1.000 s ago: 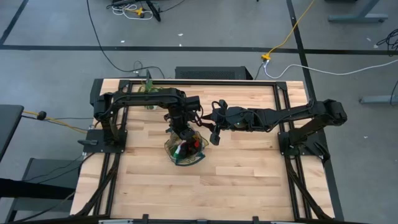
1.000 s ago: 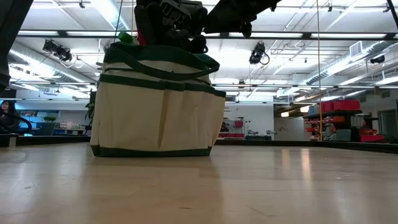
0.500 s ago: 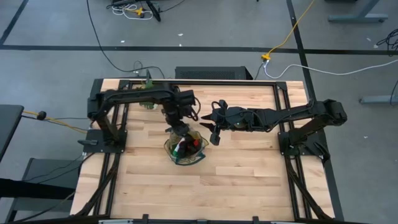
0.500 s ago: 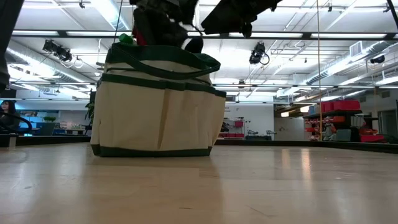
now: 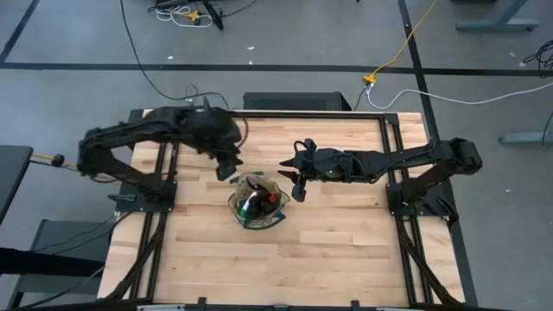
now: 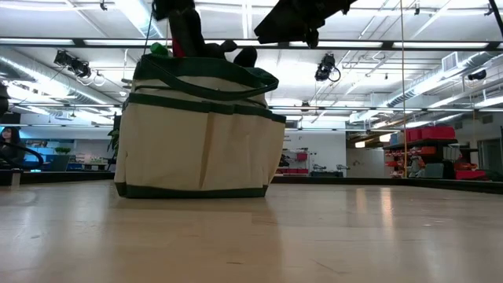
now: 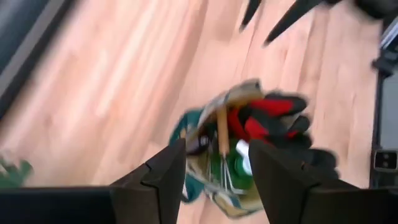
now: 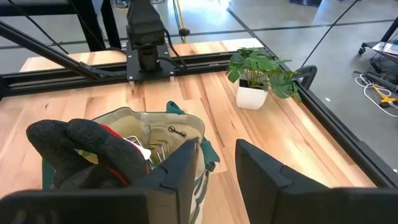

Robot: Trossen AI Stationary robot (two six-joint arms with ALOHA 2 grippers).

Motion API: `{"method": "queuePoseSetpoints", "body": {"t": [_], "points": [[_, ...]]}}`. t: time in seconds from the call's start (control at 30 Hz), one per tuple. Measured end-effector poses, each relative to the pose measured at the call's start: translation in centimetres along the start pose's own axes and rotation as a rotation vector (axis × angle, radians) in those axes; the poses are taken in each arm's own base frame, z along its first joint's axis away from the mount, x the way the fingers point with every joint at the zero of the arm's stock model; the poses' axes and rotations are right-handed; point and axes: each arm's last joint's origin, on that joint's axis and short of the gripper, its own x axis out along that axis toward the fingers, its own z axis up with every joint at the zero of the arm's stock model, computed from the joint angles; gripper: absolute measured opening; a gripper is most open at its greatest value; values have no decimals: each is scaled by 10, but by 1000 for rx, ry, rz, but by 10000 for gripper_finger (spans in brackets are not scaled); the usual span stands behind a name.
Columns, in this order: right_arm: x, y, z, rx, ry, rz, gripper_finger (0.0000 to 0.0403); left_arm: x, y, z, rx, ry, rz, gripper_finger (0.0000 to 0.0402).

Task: Pick & Place Garden tools in Gardening bag
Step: Return to Home Position

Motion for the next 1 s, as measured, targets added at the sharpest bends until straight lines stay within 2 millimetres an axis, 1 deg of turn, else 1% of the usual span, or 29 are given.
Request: {"method": "queuePoseSetpoints", "body": {"t": [0.13,0.23,0.37,0.5,0.6,0.7,0.83,1.0], "points": [[0,0,0,1,-2,0,119,-30,-6,-5,40,-148,10,183],[0,0,0,1,-3,1,119,-47,-10,-11,71,-209,14,183],[0,0,1,2,-6,1,119,-63,-13,-19,92,-260,43,183],[0,0,1,20,-10,2,119,-74,-18,-26,122,-296,75,183],[0,0,1,49,-6,2,119,-78,-22,-34,150,-310,65,183],[0,1,1,43,-13,5,119,-77,-22,-46,164,-311,85,183],[-1,2,1,26,-15,9,119,-75,-18,-67,146,-321,123,183],[-1,3,1,-6,-17,12,119,-68,-14,-94,137,-347,85,183]]}}
